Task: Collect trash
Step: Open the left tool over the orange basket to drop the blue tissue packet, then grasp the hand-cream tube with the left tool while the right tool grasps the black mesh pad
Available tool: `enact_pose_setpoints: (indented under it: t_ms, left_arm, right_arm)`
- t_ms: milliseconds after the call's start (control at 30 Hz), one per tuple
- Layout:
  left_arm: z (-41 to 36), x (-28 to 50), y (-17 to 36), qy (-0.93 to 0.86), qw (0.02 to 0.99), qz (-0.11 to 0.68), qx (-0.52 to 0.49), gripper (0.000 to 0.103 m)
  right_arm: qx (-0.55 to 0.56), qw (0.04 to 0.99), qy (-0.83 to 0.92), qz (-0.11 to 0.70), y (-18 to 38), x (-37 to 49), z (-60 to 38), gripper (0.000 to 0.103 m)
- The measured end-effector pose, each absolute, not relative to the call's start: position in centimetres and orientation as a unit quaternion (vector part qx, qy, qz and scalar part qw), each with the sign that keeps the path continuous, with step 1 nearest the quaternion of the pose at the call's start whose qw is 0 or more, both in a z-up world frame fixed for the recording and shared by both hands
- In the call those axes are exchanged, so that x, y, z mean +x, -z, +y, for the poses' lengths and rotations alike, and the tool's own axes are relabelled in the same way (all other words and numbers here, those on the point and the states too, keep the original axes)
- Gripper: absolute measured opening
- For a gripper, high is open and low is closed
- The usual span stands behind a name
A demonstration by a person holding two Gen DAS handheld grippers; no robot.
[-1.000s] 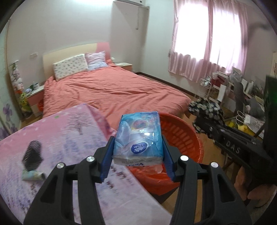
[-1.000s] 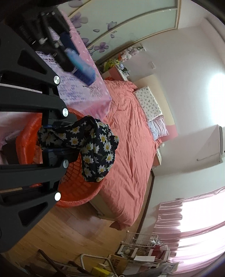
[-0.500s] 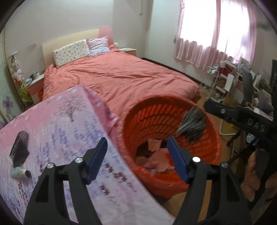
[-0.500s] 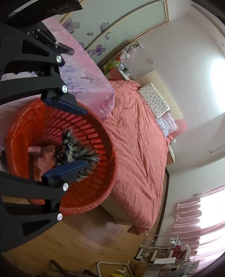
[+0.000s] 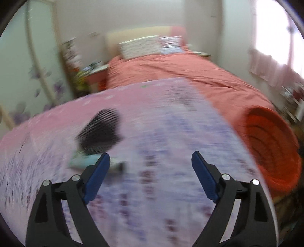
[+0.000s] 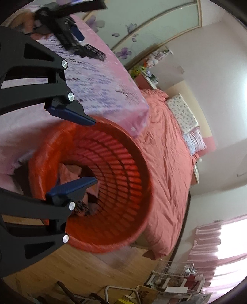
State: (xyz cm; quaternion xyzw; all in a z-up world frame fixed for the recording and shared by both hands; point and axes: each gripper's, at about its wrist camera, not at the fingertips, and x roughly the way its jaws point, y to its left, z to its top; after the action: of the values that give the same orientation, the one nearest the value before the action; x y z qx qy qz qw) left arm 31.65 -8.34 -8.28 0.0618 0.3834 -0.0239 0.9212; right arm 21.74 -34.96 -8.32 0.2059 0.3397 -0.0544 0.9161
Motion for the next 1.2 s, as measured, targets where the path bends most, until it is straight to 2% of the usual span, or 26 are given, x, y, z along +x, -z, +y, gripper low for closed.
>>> enact_pose_setpoints:
  t_ms: [200, 400, 600, 767, 833, 867, 933, 967, 1100, 1200]
  left_arm:
    - [-3.3, 34.5, 9.5, -0.074, 0.908, 0.412, 0.031, 0.086]
    - [-0.8, 33.8, 10.4, -0.075, 0.899, 0.430, 0.036, 0.086]
    - [3.7, 30.8, 10.8, -0.032, 0.898, 0.438, 0.009, 0.071]
    - [4.4, 31.3, 10.9, -0.008, 0.901, 0.434, -0.009, 0.067]
    - [4.1, 31.9, 11.0, 0.000, 0.900, 0.437, -0.002, 0.056]
    - [4.1, 32.2, 11.1, 0.000, 0.899, 0.439, 0.000, 0.054]
    - [4.2, 32.7, 11.0, -0.007, 0.900, 0.436, 0.000, 0.036]
    - [4.4, 32.9, 10.9, -0.010, 0.900, 0.436, -0.001, 0.033]
    - [6.4, 32.6, 10.8, -0.017, 0.900, 0.436, -0.014, 0.027]
    - [8.8, 31.9, 10.8, -0.031, 0.900, 0.434, -0.010, 0.027]
  right_arm:
    - [0.184, 0.915, 0.030, 0.358, 8.9, 22.1, -31.1, 0.056]
    - [0.179, 0.913, 0.005, 0.366, 8.9, 22.6, -28.1, 0.057]
    - [0.167, 0.912, -0.019, 0.373, 9.2, 22.9, -25.1, 0.056]
    - [0.162, 0.908, -0.033, 0.384, 9.9, 23.3, -23.2, 0.057]
    - [0.158, 0.908, -0.034, 0.387, 10.0, 23.4, -22.8, 0.057]
    - [0.157, 0.907, -0.034, 0.389, 10.1, 23.4, -22.5, 0.057]
    - [0.156, 0.906, -0.034, 0.393, 10.3, 23.6, -22.2, 0.057]
    - [0.156, 0.905, -0.034, 0.394, 10.3, 23.6, -22.2, 0.057]
    - [0.149, 0.904, -0.037, 0.399, 10.4, 23.9, -21.4, 0.057]
    - [0.141, 0.904, -0.042, 0.402, 10.5, 24.1, -20.5, 0.057]
